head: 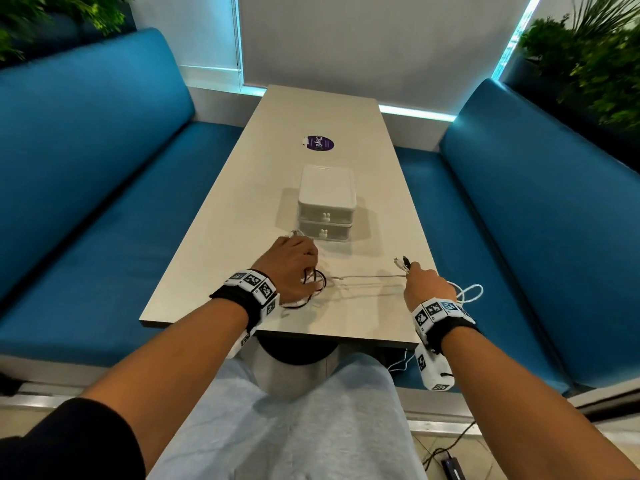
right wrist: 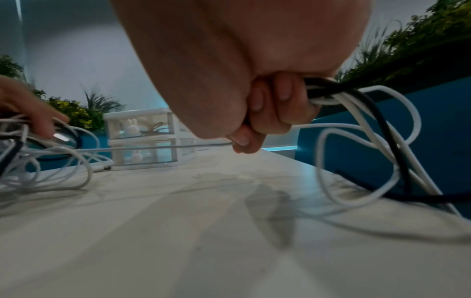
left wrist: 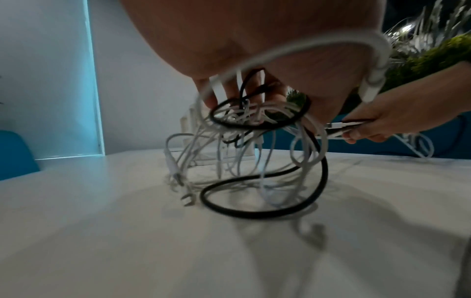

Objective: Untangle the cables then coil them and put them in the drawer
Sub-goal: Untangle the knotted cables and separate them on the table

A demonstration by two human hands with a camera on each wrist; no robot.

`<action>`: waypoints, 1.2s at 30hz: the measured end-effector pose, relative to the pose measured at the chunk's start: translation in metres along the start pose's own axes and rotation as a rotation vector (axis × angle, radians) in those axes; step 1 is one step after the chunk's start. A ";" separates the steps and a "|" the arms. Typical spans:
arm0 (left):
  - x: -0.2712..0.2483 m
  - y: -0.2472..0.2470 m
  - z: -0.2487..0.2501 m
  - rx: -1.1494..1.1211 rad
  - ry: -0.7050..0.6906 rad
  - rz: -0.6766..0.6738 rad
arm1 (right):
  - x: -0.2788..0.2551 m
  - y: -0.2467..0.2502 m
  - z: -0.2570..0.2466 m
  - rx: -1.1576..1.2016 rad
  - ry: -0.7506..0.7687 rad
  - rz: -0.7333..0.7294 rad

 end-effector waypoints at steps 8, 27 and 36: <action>0.002 0.003 0.002 0.264 0.098 -0.214 | 0.002 0.003 -0.011 0.091 0.013 0.001; 0.017 -0.039 0.050 0.320 0.080 -0.270 | -0.005 -0.007 -0.007 0.093 0.008 -0.024; 0.018 -0.034 0.039 0.227 0.194 -0.255 | -0.004 -0.010 -0.004 0.064 0.010 -0.041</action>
Point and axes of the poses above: each hand's wrist, its own x-axis towards the middle knuckle, its own y-axis out of the back of the hand, z = x × y, the point moved 7 cm from there along x, towards the middle knuckle, and after that the axes turned 2 degrees about x, right-handed, at the moved point
